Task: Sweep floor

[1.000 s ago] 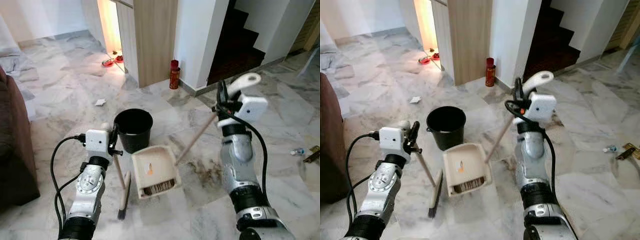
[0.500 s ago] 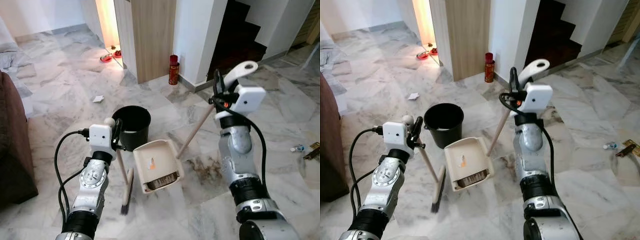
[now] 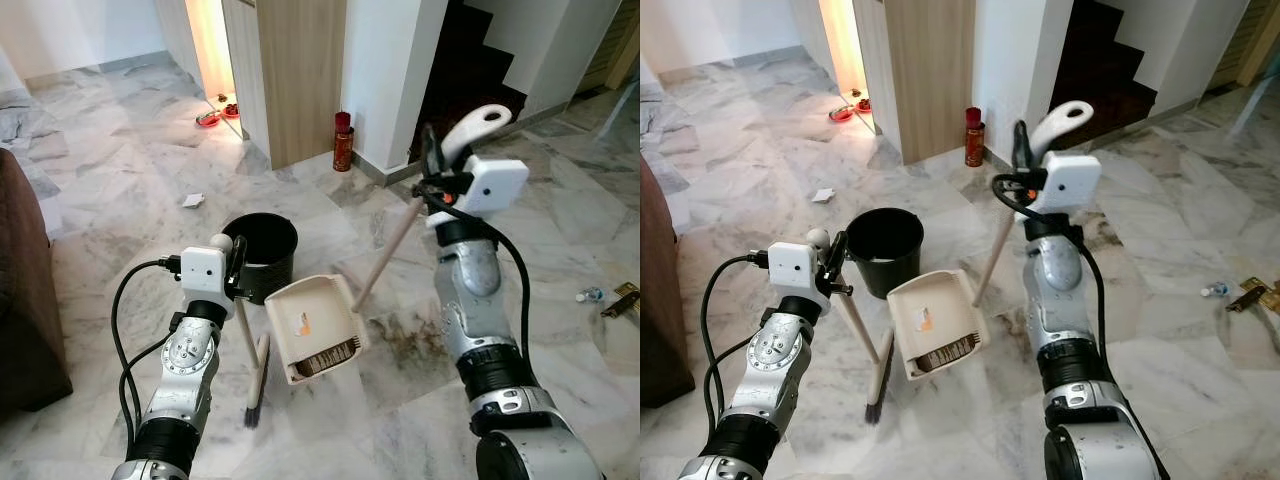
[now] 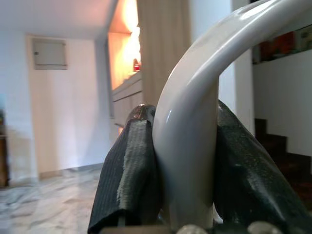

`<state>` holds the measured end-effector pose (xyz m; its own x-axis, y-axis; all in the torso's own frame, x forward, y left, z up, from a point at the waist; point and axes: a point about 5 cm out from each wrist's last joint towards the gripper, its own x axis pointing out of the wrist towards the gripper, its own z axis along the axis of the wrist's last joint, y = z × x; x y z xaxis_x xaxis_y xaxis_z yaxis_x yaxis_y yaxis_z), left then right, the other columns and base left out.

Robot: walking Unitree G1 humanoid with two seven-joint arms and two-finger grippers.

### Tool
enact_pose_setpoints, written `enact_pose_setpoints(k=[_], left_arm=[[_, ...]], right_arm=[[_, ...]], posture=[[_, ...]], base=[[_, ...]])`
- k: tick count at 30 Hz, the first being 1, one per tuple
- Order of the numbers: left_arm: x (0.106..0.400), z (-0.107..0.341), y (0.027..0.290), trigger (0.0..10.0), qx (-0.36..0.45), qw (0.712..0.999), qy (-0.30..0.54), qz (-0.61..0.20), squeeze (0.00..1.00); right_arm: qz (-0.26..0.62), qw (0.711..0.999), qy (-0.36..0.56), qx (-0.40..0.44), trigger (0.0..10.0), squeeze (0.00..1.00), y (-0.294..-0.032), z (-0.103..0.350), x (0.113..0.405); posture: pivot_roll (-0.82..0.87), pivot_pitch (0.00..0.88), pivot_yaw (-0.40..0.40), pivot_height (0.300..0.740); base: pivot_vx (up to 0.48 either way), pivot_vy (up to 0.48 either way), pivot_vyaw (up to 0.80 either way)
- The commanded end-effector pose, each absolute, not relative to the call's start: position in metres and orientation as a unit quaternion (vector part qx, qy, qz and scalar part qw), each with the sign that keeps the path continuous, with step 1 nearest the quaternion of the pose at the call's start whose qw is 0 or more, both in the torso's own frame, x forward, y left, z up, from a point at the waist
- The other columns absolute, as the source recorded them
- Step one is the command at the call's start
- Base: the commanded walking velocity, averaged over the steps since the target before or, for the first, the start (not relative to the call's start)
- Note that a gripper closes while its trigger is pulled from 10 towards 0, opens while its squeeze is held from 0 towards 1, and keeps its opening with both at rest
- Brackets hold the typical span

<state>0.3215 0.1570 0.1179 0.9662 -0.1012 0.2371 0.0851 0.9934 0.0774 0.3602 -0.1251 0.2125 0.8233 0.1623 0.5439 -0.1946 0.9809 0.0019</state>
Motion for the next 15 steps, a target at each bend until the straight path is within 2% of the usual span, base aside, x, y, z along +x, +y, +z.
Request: enact_pose_setpoints(k=[1, 10, 13, 15], left_arm=[[0.323, 0.128, 0.158, 10.0, 0.043, 0.987, -0.149, -0.051, 0.00], [0.322, 0.127, 0.158, 10.0, 0.044, 0.987, -0.149, -0.049, 0.00], [0.322, 0.128, 0.158, 10.0, 0.044, 0.987, -0.149, -0.050, 0.00], [0.322, 0.128, 0.158, 10.0, 0.044, 0.986, -0.150, -0.050, 0.00]], right_arm=[[0.109, 0.939, -0.322, 0.039, 10.0, 0.00, -0.117, 0.234, 0.359], [0.153, 0.937, -0.306, 0.061, 10.0, 0.00, -0.097, 0.227, 0.355], [0.144, 0.935, -0.317, 0.062, 10.0, 0.00, -0.099, 0.233, 0.356], [0.095, 0.936, -0.332, 0.073, 10.0, 0.00, -0.116, 0.244, 0.360]], posture=[[0.01, 0.000, 0.006, 0.740], [0.02, 0.000, 0.000, 0.740], [0.02, 0.000, 0.001, 0.740], [0.02, 0.000, 0.002, 0.740]], base=[[0.000, 0.000, 0.00], [0.000, 0.000, 0.00], [0.000, 0.000, 0.00], [0.000, 0.000, 0.00]])
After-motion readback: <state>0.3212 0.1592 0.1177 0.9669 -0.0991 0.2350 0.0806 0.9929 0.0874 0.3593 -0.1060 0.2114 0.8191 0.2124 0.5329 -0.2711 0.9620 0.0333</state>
